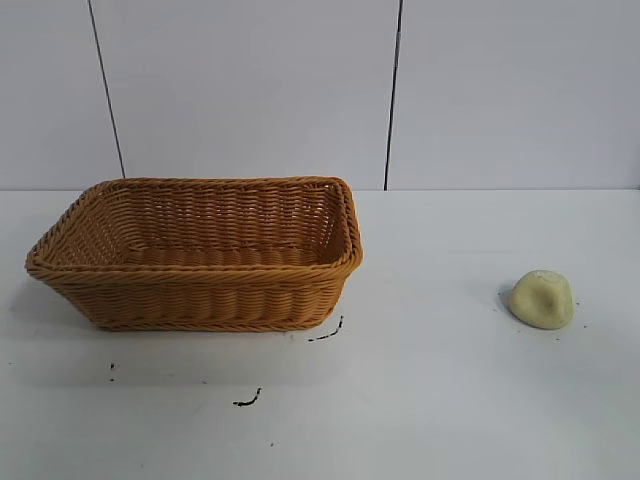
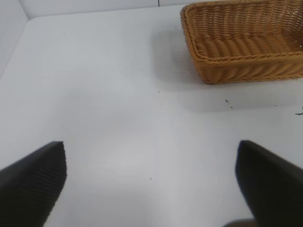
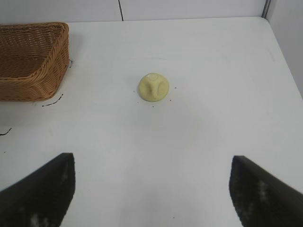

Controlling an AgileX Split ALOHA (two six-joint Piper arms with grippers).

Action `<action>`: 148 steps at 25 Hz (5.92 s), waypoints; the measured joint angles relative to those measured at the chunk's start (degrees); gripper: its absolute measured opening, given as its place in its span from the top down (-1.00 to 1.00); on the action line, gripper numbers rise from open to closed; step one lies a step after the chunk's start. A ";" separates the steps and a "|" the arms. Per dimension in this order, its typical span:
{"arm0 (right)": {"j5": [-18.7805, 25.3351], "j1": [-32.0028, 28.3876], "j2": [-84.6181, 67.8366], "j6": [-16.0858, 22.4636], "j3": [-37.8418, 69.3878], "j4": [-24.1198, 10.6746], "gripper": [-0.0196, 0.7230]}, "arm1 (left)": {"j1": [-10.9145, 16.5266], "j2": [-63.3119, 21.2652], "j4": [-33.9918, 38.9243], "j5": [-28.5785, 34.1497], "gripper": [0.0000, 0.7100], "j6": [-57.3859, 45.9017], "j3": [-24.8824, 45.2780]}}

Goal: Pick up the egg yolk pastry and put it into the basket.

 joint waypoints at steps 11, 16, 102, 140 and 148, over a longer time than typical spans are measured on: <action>0.00 0.00 0.00 0.00 0.00 0.00 -0.76 | 0.00 0.00 0.00 0.00 -0.96 0.00 0.00; 0.17 0.00 5.79 0.00 -2.59 0.00 -0.76 | 0.00 0.00 0.00 0.00 -0.96 0.00 0.00; -14.88 0.17 123.46 -6.04 -51.74 3.26 0.57 | 0.00 0.00 0.00 0.00 -0.96 0.00 0.00; 2.77 17.76 115.98 -5.54 -77.11 4.03 0.59 | 0.00 0.00 0.00 0.00 -0.96 0.00 0.00; -6.20 27.87 116.53 -4.90 -77.11 1.89 0.59 | 0.00 0.00 0.00 0.00 -0.96 0.00 0.00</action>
